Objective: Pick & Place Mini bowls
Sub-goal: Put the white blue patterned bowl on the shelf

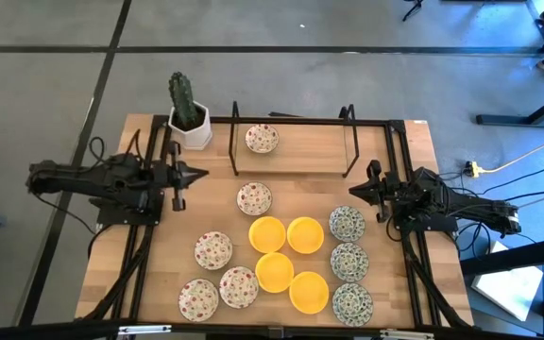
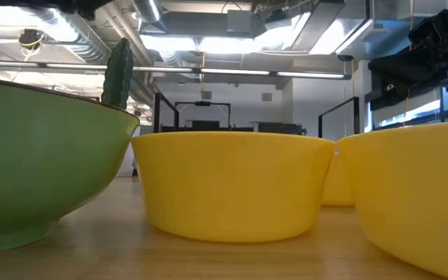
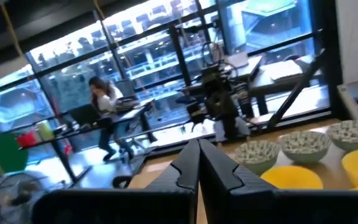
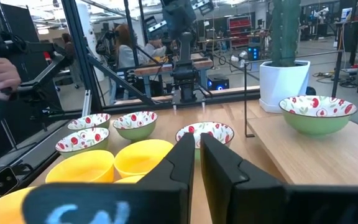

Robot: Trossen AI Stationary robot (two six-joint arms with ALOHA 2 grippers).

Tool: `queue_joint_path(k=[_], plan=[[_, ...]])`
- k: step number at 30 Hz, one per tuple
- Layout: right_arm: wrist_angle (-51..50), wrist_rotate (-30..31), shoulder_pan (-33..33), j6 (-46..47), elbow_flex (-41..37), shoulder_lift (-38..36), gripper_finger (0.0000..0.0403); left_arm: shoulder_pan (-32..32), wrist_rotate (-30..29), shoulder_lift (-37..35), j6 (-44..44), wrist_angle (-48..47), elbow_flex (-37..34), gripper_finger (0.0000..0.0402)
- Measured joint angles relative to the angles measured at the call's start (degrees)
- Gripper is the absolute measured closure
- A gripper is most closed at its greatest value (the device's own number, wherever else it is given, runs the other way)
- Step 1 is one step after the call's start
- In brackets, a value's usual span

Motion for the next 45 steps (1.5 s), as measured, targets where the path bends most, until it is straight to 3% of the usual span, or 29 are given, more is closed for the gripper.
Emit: queue_joint_path(k=[6,19,32,45], plan=[[0.0,0.0,0.0,-1.7,0.0,0.0,0.0373,1.9,7.4,-7.0,-2.0,-2.7,-4.0,0.04],[-0.1,0.1,0.0,-1.7,0.0,0.0,0.0373,1.9,8.3,-8.1,2.5,18.5,-19.1,0.04],[-0.1,0.1,0.0,-3.3,0.0,0.0,0.0373,1.9,6.7,-7.6,1.0,12.4,-19.6,0.04],[2.6,0.0,0.0,-4.4,0.0,0.1,0.0373,1.9,6.7,-7.6,4.0,13.1,-19.6,0.0396]])
